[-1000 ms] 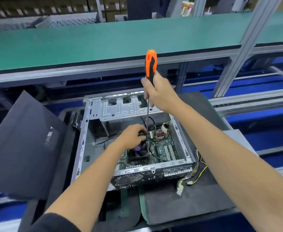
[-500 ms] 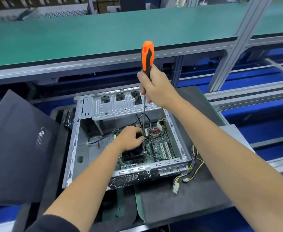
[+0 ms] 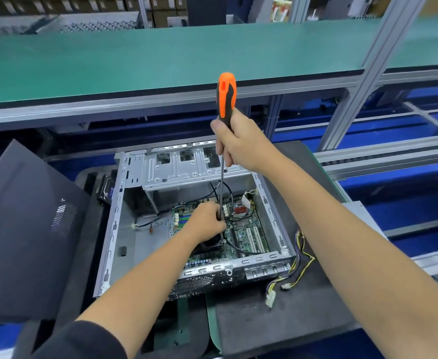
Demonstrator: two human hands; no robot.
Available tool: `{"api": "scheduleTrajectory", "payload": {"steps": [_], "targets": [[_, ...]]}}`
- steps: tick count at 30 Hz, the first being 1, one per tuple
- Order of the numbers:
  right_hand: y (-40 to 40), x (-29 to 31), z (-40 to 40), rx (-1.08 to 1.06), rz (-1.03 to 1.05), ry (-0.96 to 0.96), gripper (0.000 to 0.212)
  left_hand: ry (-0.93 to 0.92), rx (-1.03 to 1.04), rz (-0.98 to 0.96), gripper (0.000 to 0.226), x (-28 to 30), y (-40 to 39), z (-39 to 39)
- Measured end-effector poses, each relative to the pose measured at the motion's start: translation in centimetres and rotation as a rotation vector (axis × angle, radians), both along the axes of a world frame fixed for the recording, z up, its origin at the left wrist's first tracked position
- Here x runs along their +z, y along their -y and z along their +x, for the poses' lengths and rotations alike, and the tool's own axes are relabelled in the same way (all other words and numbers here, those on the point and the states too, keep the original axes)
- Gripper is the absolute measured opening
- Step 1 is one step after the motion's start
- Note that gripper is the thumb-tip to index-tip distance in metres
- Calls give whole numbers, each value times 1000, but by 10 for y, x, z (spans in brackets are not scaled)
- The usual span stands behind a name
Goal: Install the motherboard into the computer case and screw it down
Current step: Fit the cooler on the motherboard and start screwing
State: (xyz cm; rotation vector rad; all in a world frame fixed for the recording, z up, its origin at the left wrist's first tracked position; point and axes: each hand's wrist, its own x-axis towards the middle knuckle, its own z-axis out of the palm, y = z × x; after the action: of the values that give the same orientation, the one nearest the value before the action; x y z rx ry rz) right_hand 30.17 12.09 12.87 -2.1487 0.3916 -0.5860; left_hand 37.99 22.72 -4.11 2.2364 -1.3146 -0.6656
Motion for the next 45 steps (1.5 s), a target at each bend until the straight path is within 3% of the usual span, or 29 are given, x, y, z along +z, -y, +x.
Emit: {"api": "scheduleTrajectory", "payload": {"steps": [7, 13, 19, 24, 27, 30, 33, 38, 42, 45], "targets": [[7, 16, 0, 45, 22, -132, 21, 122, -150, -5, 18, -7, -2, 0], [1, 31, 8, 53, 1, -161, 22, 119, -140, -4, 10, -11, 0, 4], [-17, 20, 22, -113, -34, -81, 35, 134, -195, -16, 16, -12, -1, 5], [-7, 22, 23, -145, -134, -143, 39, 531, -320, 91, 41, -20, -12, 9], [-3, 22, 19, 15, 45, -111, 20, 497, -337, 91, 46, -25, -12, 13], [-2, 21, 18, 199, 328, 119, 32, 498, -341, 78, 41, -27, -9, 15], [-3, 28, 23, 290, 453, 274, 26, 487, -344, 86, 28, -26, -8, 15], [-4, 27, 26, 381, 471, 285, 12, 489, -343, 69, 26, -25, -7, 15], [-12, 23, 31, 402, 563, 292, 48, 493, -358, 79, 28, -25, -6, 15], [-14, 20, 35, 361, 519, 294, 43, 507, -353, 79, 35, -25, -6, 15]]}}
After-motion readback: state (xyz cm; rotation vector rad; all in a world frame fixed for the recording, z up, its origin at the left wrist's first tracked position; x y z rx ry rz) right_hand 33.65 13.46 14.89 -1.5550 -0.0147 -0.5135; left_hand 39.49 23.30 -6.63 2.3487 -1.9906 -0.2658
